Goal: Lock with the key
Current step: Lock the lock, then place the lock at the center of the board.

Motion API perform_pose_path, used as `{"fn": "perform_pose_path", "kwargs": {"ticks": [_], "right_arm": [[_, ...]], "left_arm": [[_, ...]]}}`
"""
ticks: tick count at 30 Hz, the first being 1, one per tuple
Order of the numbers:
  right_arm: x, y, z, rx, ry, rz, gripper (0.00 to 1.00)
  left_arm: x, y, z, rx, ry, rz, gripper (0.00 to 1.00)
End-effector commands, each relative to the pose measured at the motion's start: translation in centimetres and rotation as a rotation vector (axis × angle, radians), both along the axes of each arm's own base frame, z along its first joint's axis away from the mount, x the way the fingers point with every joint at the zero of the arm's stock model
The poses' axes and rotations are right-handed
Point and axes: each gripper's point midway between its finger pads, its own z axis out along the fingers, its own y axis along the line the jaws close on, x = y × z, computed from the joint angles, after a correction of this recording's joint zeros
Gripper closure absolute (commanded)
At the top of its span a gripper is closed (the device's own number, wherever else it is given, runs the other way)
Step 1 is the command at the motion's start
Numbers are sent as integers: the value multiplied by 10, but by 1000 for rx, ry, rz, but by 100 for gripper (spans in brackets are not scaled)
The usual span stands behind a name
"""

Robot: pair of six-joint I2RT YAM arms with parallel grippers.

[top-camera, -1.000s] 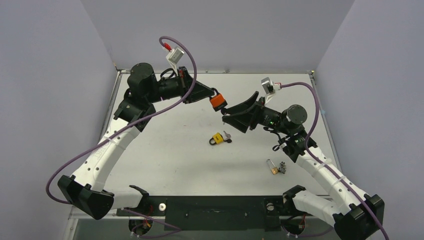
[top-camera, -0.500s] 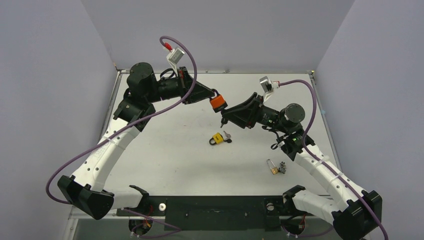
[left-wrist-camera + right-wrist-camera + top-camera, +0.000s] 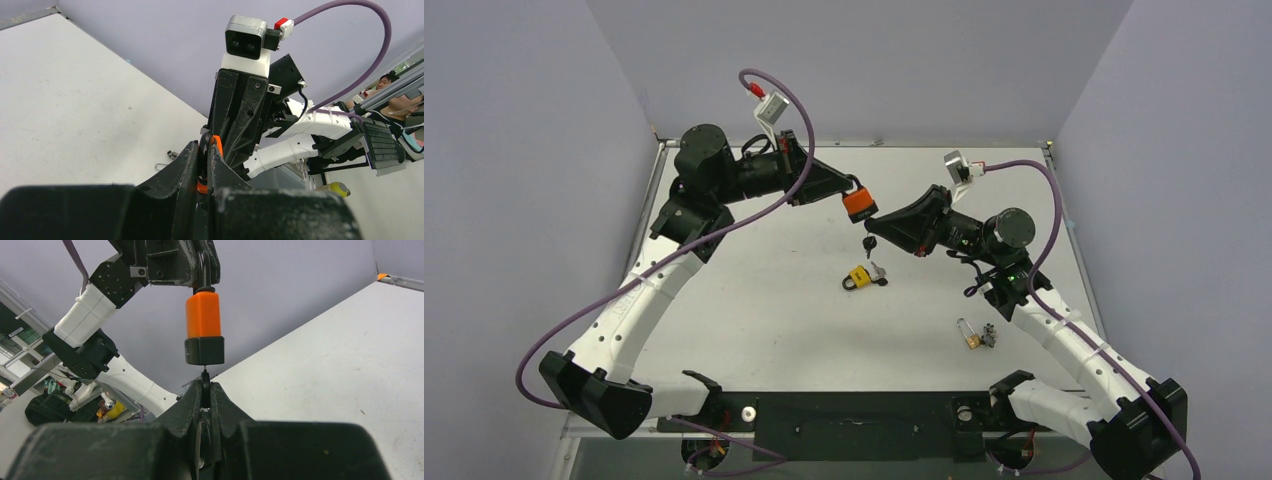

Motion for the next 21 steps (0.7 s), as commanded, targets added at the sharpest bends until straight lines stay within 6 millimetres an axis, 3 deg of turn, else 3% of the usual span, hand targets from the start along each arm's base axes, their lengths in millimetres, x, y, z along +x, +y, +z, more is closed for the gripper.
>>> {"fn": "perform_pose_path", "kwargs": {"ticks": [1,8,21], "right_arm": [[-5,-2,9,24,-56,9,100],[-7,-2,5,27,-50,21,100],[-11,-2,-7,16,-35,38,100]], "left_arm": [[-8,18,60,-134,-169,58,100],[-4,30,78,-184,-208,101,100],[0,41,90,-222,-251,129,100]]}}
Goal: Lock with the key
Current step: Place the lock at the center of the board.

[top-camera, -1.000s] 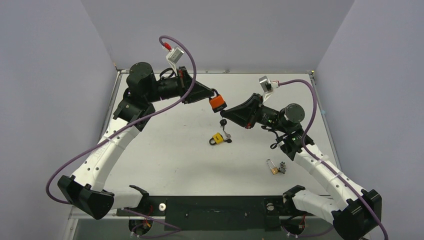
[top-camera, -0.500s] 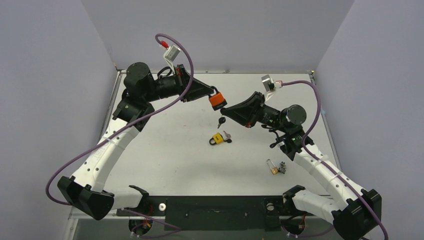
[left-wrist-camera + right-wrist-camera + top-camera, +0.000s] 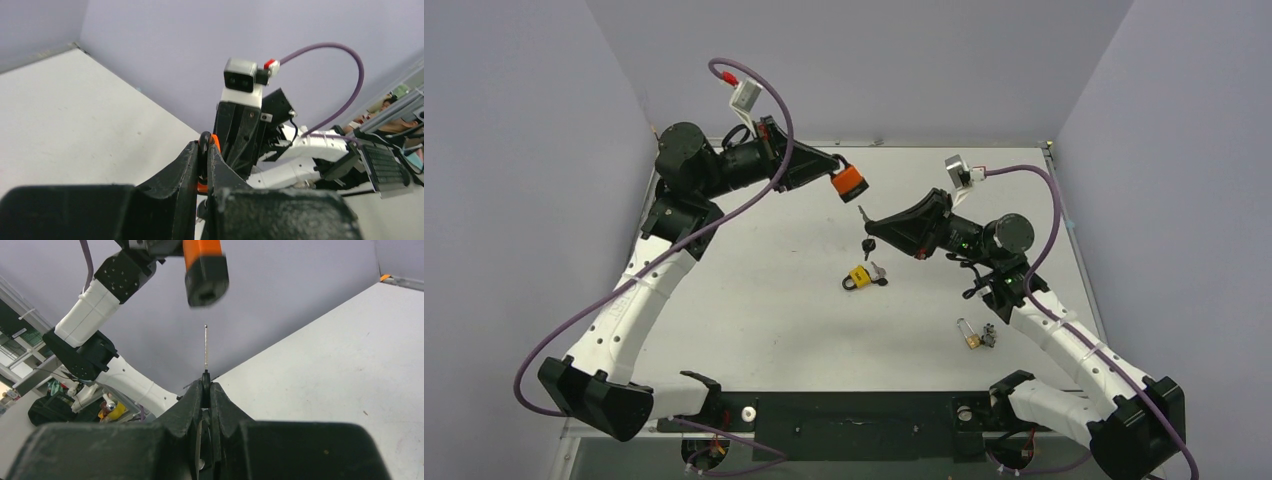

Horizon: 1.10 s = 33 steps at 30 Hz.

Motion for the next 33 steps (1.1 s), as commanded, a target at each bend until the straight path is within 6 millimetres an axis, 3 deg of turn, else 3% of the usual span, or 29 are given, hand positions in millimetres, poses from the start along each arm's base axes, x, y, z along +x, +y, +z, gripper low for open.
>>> {"fn": "perform_pose_path", "kwargs": {"ticks": [1,6,9,14,15,16,17,18,19,20,22,23,24,25,26,28,33], "right_arm": [[-10,-1,-9,-19,-16,37,100],[-8,-3,-16,-24,-5,27,100],[2,-5,-23,-49,15,-14,100],[51,-19,-32,-110,97,-233,100],[64,-20,-31,-130,115,-278,100],[73,-19,-40,-155,145,-299,100],[82,-21,-43,-186,165,-343,100],[88,-19,-51,-212,187,-354,100],[94,-20,-53,-234,199,-384,100],[98,-18,-60,-251,218,-387,100],[107,-12,-67,-266,243,-392,100],[111,-10,-64,-261,248,-399,100],[117,-4,-76,-284,276,-393,100],[121,2,-72,-283,272,-395,100],[129,9,-86,-310,301,-393,100],[141,25,-87,-324,313,-389,100],[164,64,-113,-371,362,-342,100]], "left_arm": [[-10,27,71,-150,-232,98,100],[-3,33,72,-159,-230,136,100],[19,44,56,-119,-193,255,100],[88,88,-17,-17,24,602,100],[98,95,-44,6,85,640,100],[113,111,-57,-9,141,715,100],[121,119,-88,5,212,747,100],[134,137,-99,-35,261,805,100],[139,144,-129,-28,327,829,100],[150,158,-139,-74,364,862,100],[161,172,-184,-91,465,897,100],[165,174,-191,-102,474,901,100],[170,177,-212,-95,525,909,100],[173,178,-219,-93,535,912,100],[177,180,-238,-76,573,928,100],[184,188,-262,-55,617,955,100],[201,223,-318,-15,733,967,100]]}}
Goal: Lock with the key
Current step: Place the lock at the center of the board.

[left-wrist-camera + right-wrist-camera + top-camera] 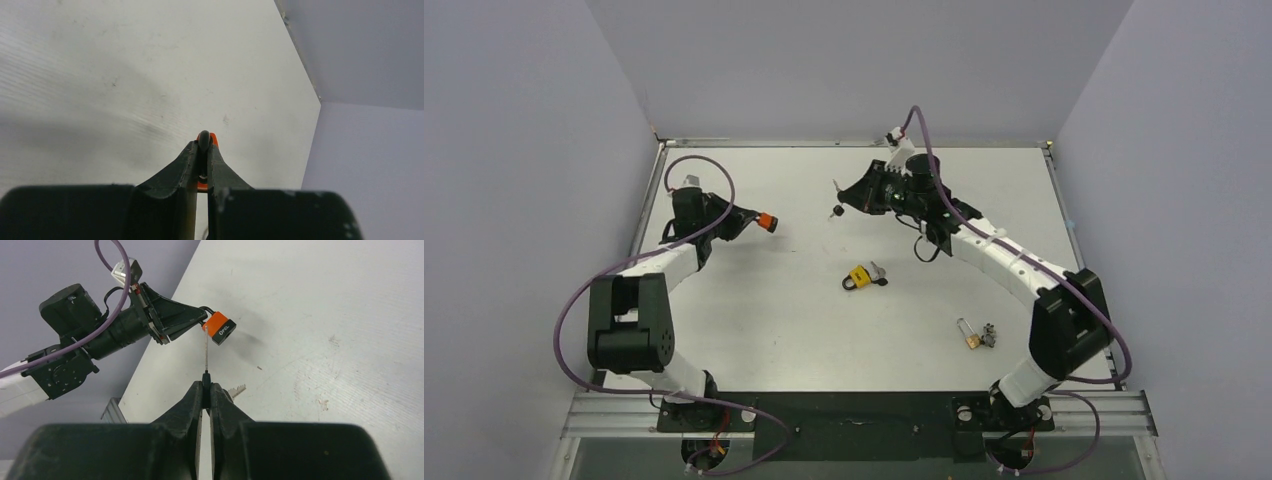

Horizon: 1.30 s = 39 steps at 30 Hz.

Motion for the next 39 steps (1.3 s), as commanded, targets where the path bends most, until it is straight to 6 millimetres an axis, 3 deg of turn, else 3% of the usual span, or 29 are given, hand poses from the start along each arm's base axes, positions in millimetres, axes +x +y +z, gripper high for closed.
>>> {"fn": "perform_pose_path", "kwargs": {"ticks": [1,2,3,4,5,6,7,8,9,14,21,24,28,33,39], "right_arm": [[24,30,-2,-15,-7,9,100],[27,40,-18,-31,21,19,100],[32,47,-11,-21,12,23,100],[34,57,-28,-38,41,34,100],[39,64,-21,-22,33,33,100],[43,74,-36,-27,67,38,100],[47,81,-31,-13,61,42,100],[52,89,-45,-9,94,38,100],[57,95,-41,9,88,40,100],[77,125,-60,92,138,17,100],[86,159,-95,127,203,-3,100],[89,170,-109,132,232,-18,100],[84,181,-126,121,261,-28,100],[71,192,-150,92,309,-14,100],[54,197,-169,56,328,-15,99]], "left_arm": [[36,31,20,-52,-122,22,100],[37,32,9,-70,-100,6,100],[39,34,7,-74,-94,3,100],[40,36,-1,-78,-76,-2,100],[41,36,-4,-79,-67,-5,100],[42,37,-11,-81,-49,-8,100],[41,38,-15,-83,-33,-8,100],[41,40,-23,-87,-13,-5,100],[41,40,-27,-91,0,-3,100],[37,48,-54,-78,96,23,100],[31,69,-76,-37,211,77,67],[30,75,-76,-18,231,93,55],[25,86,-66,53,251,119,52],[23,95,-34,124,192,135,51],[20,80,8,130,97,76,51]]}}
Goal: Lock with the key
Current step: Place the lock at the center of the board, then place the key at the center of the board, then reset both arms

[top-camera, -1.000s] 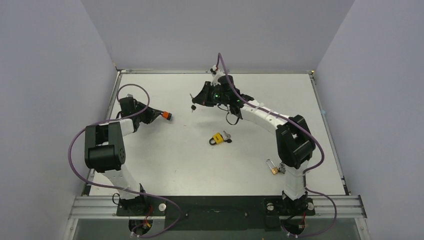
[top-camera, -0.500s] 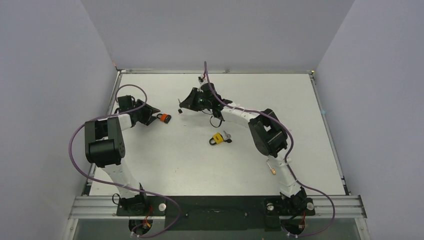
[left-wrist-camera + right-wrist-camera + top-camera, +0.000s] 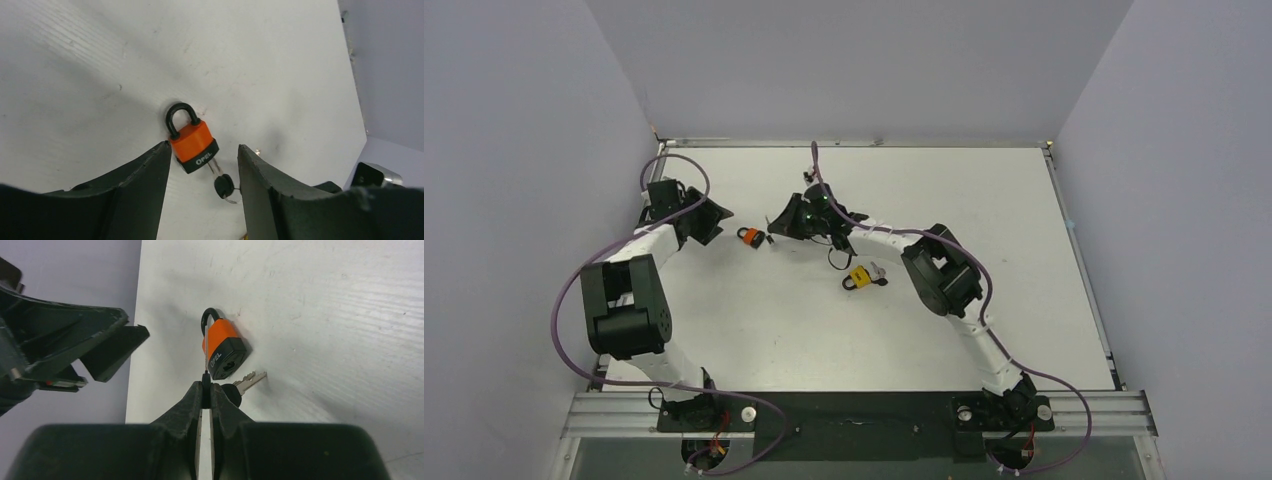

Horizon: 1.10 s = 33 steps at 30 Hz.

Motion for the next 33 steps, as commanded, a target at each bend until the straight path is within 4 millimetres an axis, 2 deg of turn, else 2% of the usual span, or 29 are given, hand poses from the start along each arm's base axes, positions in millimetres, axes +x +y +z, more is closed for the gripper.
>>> {"fn": "perform_pose_path", "kwargs": {"ticks": [1,4,8,10,11,12,13,14,15,16,17,18,19,22,26,27,29,31,32,33], "right_arm": [[-1,10,12,28,-39,-10,95],[-3,14,19,39,-48,15,70],[-1,10,28,25,-63,6,47],[-1,8,36,31,-71,4,43],[0,7,45,39,-82,3,43],[0,4,48,39,-86,1,41],[-1,1,59,45,-101,0,40],[2,-3,64,45,-112,-9,37],[0,-9,79,50,-135,-10,33],[3,-14,88,52,-149,-22,28],[1,-21,102,51,-169,-25,27],[4,-29,110,51,-181,-37,25],[1,-38,124,54,-202,-41,24],[5,-71,146,45,-239,-93,21],[1,-130,174,27,-278,-216,20],[-3,-151,183,23,-292,-261,19],[-14,-179,196,3,-317,-316,19],[-23,-209,207,-40,-356,-373,18],[-27,-219,206,-72,-362,-386,18],[-35,-234,218,-76,-390,-423,18]], "left_arm": [[12,-12,64,29,-159,-83,51],[12,-26,88,17,-210,-141,51],[8,-41,117,26,-265,-207,50],[3,-51,130,32,-284,-244,50],[2,-55,143,44,-312,-261,50],[-2,-62,147,48,-310,-283,50],[-4,-66,160,75,-341,-303,50],[-9,-77,163,82,-334,-336,50],[-11,-79,175,114,-364,-348,50],[-17,-96,179,119,-366,-390,50],[-19,-100,190,137,-393,-404,50],[-25,-112,193,138,-395,-436,50],[-27,-116,202,153,-416,-449,50],[-39,-143,218,168,-459,-522,50],[-53,-173,242,207,-540,-590,50],[-57,-177,249,219,-563,-601,50],[-64,-192,256,252,-589,-630,50],[-78,-216,261,275,-617,-686,50],[-80,-218,263,296,-626,-687,50],[-86,-227,264,297,-638,-712,50]]}}
